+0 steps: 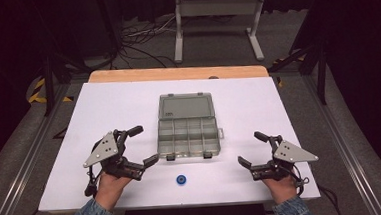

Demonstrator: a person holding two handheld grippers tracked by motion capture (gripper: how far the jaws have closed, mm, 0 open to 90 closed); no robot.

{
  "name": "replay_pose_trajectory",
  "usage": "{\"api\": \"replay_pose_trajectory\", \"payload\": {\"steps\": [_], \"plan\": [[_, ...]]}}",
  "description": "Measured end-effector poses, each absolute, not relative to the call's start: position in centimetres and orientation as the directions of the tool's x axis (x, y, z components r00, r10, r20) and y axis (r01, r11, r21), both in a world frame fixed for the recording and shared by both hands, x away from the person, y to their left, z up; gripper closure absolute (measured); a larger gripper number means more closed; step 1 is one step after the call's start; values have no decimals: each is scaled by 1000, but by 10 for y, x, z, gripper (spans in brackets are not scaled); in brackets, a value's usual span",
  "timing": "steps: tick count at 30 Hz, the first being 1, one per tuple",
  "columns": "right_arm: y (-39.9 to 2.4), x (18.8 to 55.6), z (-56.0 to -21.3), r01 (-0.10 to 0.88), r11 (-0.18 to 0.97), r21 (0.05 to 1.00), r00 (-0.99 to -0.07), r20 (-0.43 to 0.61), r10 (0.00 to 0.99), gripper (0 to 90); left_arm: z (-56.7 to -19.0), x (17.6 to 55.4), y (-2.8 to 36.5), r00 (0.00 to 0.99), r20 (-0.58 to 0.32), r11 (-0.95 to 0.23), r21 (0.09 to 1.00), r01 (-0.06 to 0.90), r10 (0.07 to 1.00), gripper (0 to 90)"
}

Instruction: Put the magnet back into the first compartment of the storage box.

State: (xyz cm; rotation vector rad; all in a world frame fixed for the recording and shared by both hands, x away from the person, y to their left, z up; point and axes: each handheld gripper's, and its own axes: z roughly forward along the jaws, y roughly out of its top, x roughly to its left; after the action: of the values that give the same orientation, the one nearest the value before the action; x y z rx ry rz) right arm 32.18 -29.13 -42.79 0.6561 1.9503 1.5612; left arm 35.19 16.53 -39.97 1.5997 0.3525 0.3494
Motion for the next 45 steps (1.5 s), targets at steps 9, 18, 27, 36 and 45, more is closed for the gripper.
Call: {"api": "replay_pose_trajectory", "payload": {"steps": [9, 18, 27, 36, 45], "plan": [[-292, 321, -428, 36, 205, 978, -729, -115, 675, 38, -396, 356, 141, 930, 21, -79, 997, 9, 366, 5], [-291, 322, -428, 33, 206, 978, -731, -117, 672, 38, -393, 362, 129, 922, 42, -117, 993, 4, 385, 5], [-292, 322, -428, 33, 204, 978, -733, -115, 671, 38, -393, 368, 119, 937, 11, -104, 994, 27, 348, 5], [-292, 323, -428, 49, 210, 976, -730, -109, 674, 38, -390, 369, 111, 944, 54, -237, 971, 26, 325, 50], [-292, 323, -427, 64, 222, 973, -730, -106, 675, 38, -380, 371, 101, 954, 83, -397, 917, 40, 287, 81]]}}
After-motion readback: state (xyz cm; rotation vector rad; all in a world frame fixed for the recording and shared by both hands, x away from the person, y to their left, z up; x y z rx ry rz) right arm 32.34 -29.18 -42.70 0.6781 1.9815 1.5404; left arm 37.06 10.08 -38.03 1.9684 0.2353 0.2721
